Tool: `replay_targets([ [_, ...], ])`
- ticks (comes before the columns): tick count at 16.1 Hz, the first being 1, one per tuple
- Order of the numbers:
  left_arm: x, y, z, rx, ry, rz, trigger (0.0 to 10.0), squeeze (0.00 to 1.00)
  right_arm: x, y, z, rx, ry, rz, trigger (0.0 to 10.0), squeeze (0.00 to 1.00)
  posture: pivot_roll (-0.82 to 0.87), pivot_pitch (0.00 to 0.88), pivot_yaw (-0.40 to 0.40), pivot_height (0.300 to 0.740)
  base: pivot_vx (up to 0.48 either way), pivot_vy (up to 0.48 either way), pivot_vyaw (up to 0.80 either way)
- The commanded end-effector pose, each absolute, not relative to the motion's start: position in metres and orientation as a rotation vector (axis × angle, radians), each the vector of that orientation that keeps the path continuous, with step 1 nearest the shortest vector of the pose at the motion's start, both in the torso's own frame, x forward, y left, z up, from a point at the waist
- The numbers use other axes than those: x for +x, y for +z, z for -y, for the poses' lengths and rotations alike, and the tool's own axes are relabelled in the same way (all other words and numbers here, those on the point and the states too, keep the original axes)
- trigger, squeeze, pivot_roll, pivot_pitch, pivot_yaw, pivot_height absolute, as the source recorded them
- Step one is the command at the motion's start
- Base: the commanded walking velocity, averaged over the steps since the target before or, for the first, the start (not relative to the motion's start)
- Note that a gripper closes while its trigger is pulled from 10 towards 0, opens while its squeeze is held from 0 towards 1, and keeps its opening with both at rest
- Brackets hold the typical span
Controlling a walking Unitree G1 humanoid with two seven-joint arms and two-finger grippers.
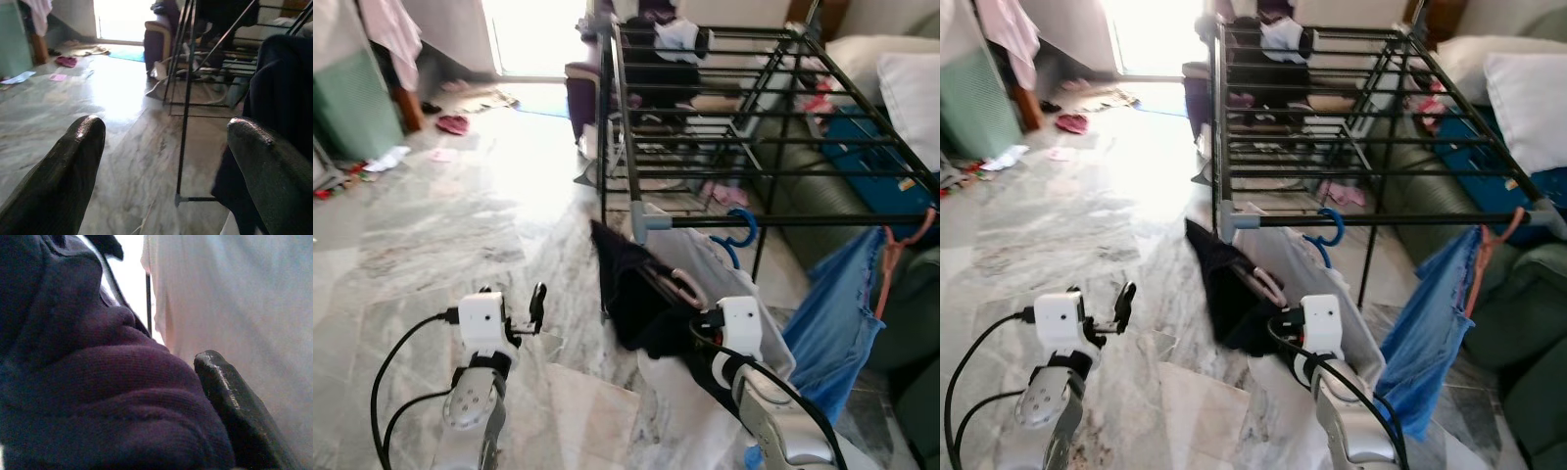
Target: Hang hanger
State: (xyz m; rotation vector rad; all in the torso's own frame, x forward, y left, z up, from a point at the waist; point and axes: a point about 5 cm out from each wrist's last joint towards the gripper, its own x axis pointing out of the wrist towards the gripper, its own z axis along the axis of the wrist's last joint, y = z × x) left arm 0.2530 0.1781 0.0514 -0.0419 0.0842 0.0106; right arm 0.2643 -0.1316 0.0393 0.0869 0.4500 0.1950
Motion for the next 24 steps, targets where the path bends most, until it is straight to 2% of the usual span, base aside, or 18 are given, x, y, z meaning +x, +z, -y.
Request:
replay_targets([
  [1,0.250,0.047,-0.174,-0.039,0.001,-0.100,10.0,0.00,0.270,0.042,0.138,0.101,0.152,-0.441,10.0,0.00,-0.11,0.000,-0.037,0.740,0.000,0.000,0.00],
  [5,0.244,0.043,-0.166,-0.016,-0.068,-0.121,10.0,0.00,0.280,0.039,0.143,0.141,0.047,-0.478,10.0,0.00,-0.10,0.000,-0.013,0.740,0.000,0.000,0.00],
  [10,0.245,0.050,-0.171,-0.006,-0.112,-0.105,10.0,0.00,0.319,0.055,0.142,0.247,-0.047,-0.497,10.0,0.00,-0.08,0.000,-0.003,0.740,0.000,0.000,0.00],
  [14,0.237,0.049,-0.172,0.002,-0.112,-0.113,10.0,0.00,0.357,0.082,0.125,0.311,-0.062,-0.500,10.0,0.00,-0.05,0.000,-0.010,0.740,0.000,0.000,0.00],
  [17,0.233,0.049,-0.172,0.006,-0.119,-0.121,10.0,0.00,0.371,0.095,0.122,0.336,-0.087,-0.501,10.0,0.00,-0.03,0.000,-0.020,0.740,0.000,0.000,0.00],
  [20,0.229,0.050,-0.174,0.012,-0.114,-0.129,10.0,0.00,0.380,0.104,0.126,0.377,-0.135,-0.494,10.0,0.00,-0.01,0.000,-0.020,0.740,0.000,0.000,0.00],
  [24,0.230,0.052,-0.174,0.020,-0.116,-0.135,10.0,0.00,0.371,0.084,0.128,0.408,-0.201,-0.605,10.0,0.00,-0.01,0.000,-0.016,0.740,0.000,0.000,0.00],
])
